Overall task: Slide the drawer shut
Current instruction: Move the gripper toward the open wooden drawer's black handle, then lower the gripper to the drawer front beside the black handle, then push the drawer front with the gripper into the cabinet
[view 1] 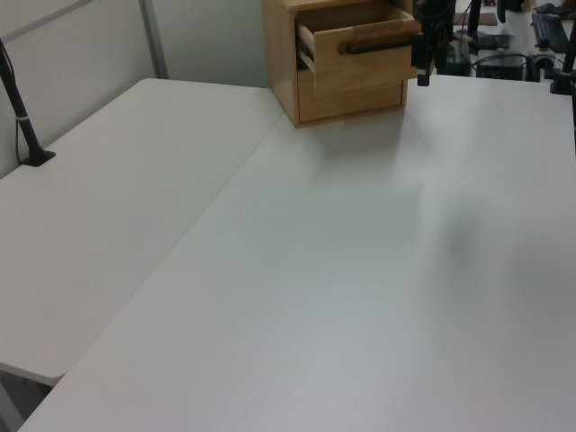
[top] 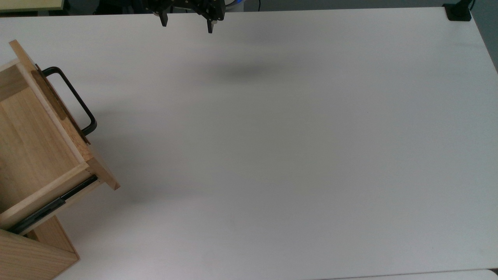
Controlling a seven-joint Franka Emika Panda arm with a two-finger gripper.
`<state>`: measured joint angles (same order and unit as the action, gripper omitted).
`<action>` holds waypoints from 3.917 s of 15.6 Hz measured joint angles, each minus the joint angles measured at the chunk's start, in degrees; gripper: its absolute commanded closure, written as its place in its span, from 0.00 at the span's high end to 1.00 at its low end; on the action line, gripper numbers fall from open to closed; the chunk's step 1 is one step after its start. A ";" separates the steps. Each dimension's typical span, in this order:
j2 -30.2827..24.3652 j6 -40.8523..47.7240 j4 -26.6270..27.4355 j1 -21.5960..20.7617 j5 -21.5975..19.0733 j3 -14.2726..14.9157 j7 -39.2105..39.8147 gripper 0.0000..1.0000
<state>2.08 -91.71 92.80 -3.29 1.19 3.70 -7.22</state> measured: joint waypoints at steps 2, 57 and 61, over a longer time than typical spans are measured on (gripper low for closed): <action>0.02 0.00 0.00 0.01 0.00 0.00 -2.40 0.70; 25.96 -51.64 -17.51 15.91 14.71 8.37 -40.71 0.04; 25.98 -51.85 -17.45 15.25 15.37 8.48 -40.65 0.08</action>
<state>28.07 -143.56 75.35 11.96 16.56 12.17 -47.87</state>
